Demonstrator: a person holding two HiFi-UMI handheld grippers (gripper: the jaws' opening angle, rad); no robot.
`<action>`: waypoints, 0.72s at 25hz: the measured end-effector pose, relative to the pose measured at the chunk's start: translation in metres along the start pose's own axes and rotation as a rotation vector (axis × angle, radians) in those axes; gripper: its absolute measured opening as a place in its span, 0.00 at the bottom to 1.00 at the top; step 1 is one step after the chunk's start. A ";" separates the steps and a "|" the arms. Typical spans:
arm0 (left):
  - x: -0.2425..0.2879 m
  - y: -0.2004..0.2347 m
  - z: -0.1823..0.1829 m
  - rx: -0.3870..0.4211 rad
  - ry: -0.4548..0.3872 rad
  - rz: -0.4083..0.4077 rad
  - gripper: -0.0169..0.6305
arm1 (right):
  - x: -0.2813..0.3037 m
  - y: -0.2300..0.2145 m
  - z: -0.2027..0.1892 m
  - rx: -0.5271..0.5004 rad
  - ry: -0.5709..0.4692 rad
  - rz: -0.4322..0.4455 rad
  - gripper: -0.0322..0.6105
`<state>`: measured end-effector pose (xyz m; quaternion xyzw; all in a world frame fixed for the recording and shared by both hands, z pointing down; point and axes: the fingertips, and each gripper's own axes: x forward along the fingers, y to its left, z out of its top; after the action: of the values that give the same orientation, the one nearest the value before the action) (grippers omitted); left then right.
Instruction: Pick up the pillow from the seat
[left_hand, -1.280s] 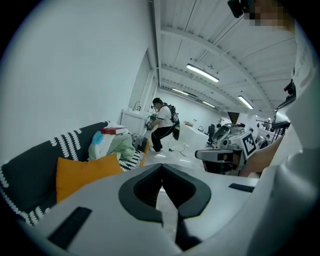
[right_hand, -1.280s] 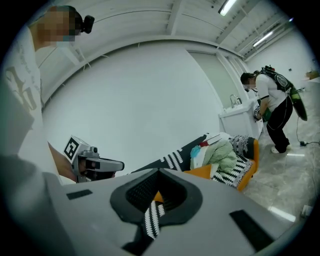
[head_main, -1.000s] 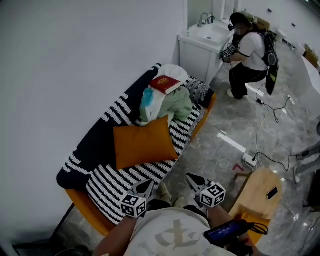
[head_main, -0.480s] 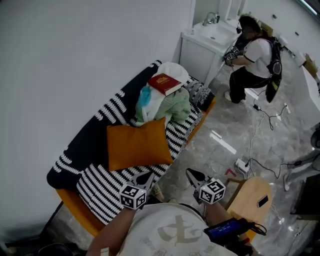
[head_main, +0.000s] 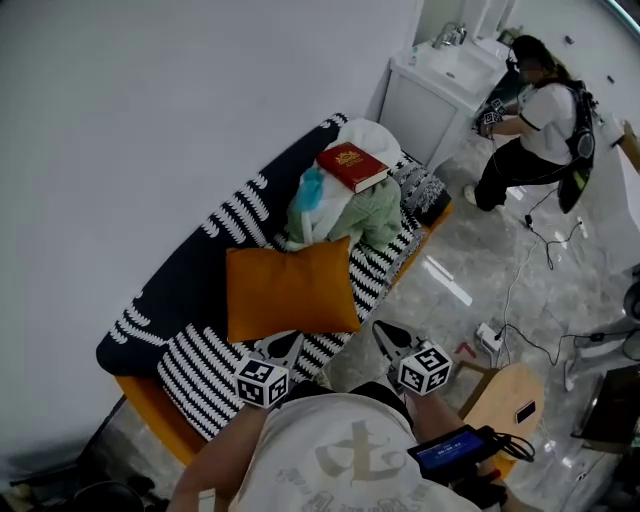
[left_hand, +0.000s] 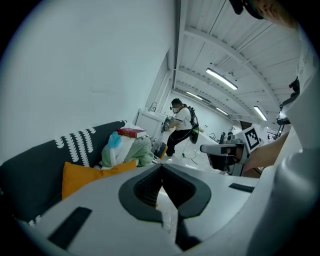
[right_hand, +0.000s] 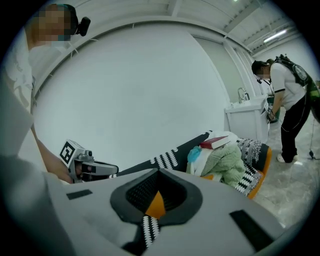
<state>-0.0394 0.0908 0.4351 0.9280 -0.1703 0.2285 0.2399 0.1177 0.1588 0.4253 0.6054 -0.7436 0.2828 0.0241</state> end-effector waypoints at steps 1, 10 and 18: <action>0.000 0.008 0.003 0.001 -0.004 0.004 0.04 | 0.007 0.001 0.002 -0.007 0.005 0.002 0.07; -0.010 0.064 0.013 -0.050 -0.032 0.075 0.04 | 0.050 0.001 0.013 -0.026 0.054 0.015 0.07; -0.013 0.093 0.000 -0.121 -0.015 0.153 0.04 | 0.087 -0.010 -0.002 0.009 0.127 0.058 0.07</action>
<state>-0.0895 0.0161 0.4627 0.8977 -0.2561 0.2285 0.2763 0.1031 0.0814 0.4637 0.5644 -0.7565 0.3247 0.0605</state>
